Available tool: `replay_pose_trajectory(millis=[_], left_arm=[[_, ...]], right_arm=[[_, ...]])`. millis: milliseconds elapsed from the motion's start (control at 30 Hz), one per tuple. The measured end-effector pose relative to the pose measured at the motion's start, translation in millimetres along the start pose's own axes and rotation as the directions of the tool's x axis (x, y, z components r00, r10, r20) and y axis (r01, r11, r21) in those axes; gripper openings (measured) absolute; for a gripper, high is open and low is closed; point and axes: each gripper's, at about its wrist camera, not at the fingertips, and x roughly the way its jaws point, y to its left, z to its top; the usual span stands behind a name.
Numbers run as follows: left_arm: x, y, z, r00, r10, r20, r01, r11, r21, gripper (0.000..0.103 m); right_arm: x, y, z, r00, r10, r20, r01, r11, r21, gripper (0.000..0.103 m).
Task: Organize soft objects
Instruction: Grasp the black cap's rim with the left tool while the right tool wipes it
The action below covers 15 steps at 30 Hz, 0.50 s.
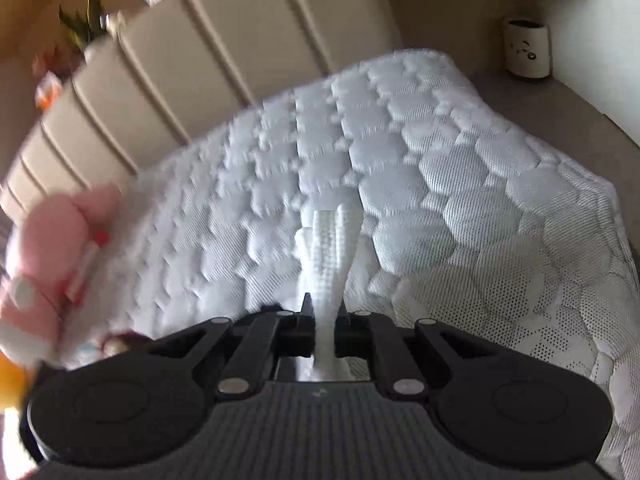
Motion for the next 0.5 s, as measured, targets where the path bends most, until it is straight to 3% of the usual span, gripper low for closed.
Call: replay_pose_trajectory(millis=[133, 233, 267, 300, 333, 367, 500], left_arm=[[9, 9, 5, 0.999, -0.034, 0.036, 0.040, 0.983, -0.178, 0.103], [15, 9, 9, 0.998, -0.018, 0.065, 0.032, 0.974, -0.225, 0.102], [14, 5, 9, 0.998, -0.010, 0.068, 0.024, 0.977, -0.210, 0.100], [12, 1, 9, 0.998, -0.004, 0.068, 0.016, 0.984, -0.179, 0.088], [12, -3, 9, 0.998, 0.004, 0.057, 0.004, 0.991, -0.137, 0.065], [13, -7, 9, 0.999, 0.023, 0.041, -0.019, 0.995, -0.102, 0.060], [4, -16, 1, 0.997, 0.061, 0.056, -0.062, 0.998, 0.017, 0.055]], right_arm=[[-29, -3, 3, 0.994, 0.054, 0.099, -0.058, 0.998, 0.039, 0.008], [-24, -4, 2, 0.994, 0.084, 0.063, -0.086, 0.996, 0.023, 0.009], [-15, -3, 1, 0.997, 0.065, 0.032, -0.065, 0.998, 0.004, 0.009], [-3, -3, -1, 0.999, 0.036, -0.004, -0.036, 0.999, -0.020, 0.009], [11, -3, -1, 0.999, 0.000, -0.043, -0.002, 0.999, -0.047, 0.009], [23, -4, -2, 0.996, -0.033, -0.078, 0.027, 0.997, -0.074, 0.009], [67, -5, -7, 0.973, -0.059, -0.222, 0.027, 0.989, -0.147, 0.009]])
